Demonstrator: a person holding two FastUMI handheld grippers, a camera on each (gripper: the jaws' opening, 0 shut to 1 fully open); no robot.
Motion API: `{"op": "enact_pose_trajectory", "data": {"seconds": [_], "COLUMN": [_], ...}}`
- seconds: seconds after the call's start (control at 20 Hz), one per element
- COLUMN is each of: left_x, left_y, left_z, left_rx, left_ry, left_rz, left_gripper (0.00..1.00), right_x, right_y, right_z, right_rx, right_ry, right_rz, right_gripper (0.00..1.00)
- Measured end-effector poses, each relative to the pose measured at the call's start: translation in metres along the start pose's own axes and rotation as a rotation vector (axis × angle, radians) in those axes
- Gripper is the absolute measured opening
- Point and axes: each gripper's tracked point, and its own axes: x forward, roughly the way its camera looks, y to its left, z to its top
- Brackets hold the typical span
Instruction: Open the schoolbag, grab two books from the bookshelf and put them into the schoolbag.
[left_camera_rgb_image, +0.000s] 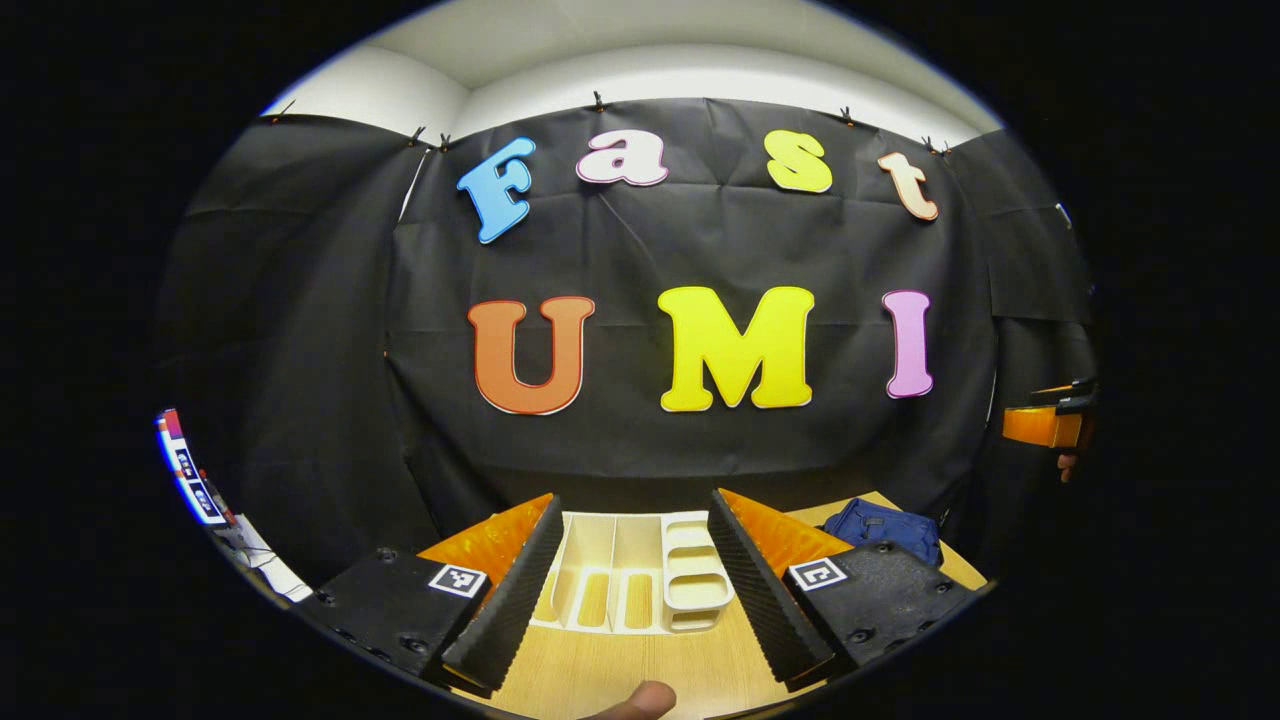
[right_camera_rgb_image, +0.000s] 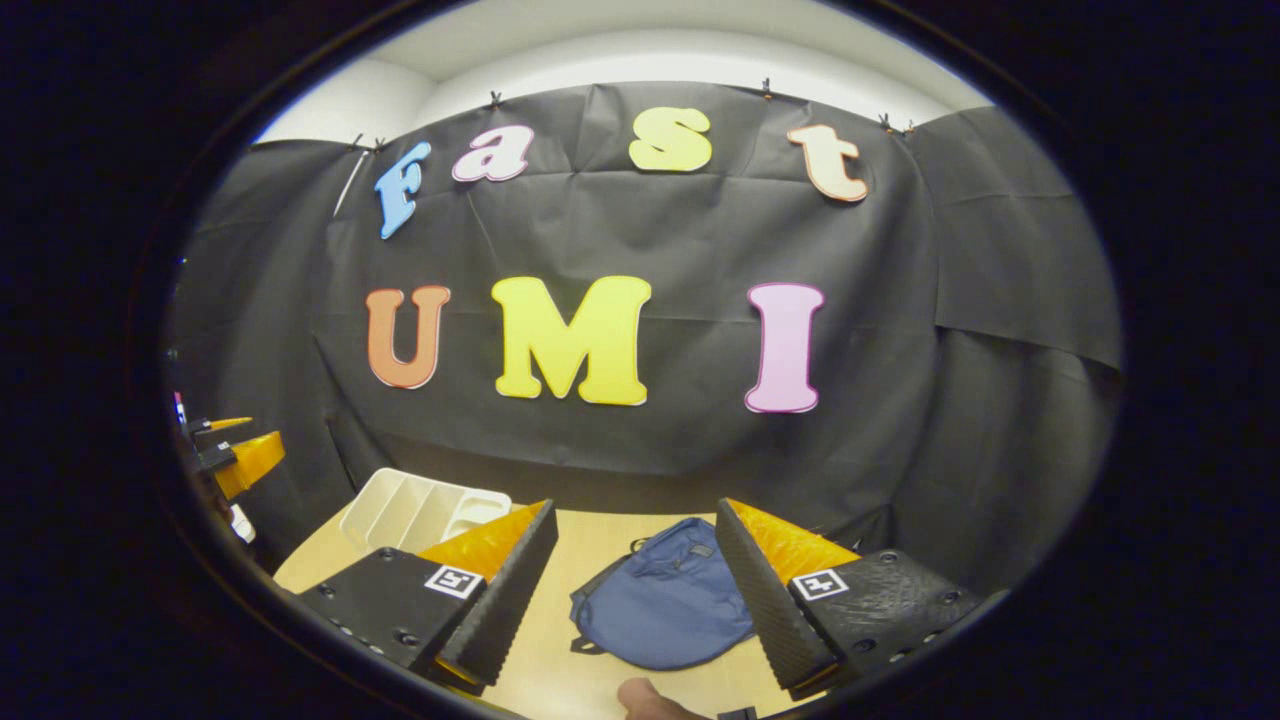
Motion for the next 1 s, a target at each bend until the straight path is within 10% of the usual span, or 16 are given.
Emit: {"op": "enact_pose_trajectory", "data": {"seconds": [1.0], "left_x": [-0.029], "left_y": [0.018], "left_z": [-0.011], "left_rx": [-0.011], "left_ry": [0.007], "left_rz": [0.022], "left_gripper": [0.94], "right_x": [-0.028], "right_y": [0.006], "right_z": [-0.022], "right_rx": [0.025], "right_ry": [0.013], "right_rz": [0.017], "right_gripper": [0.96]}}
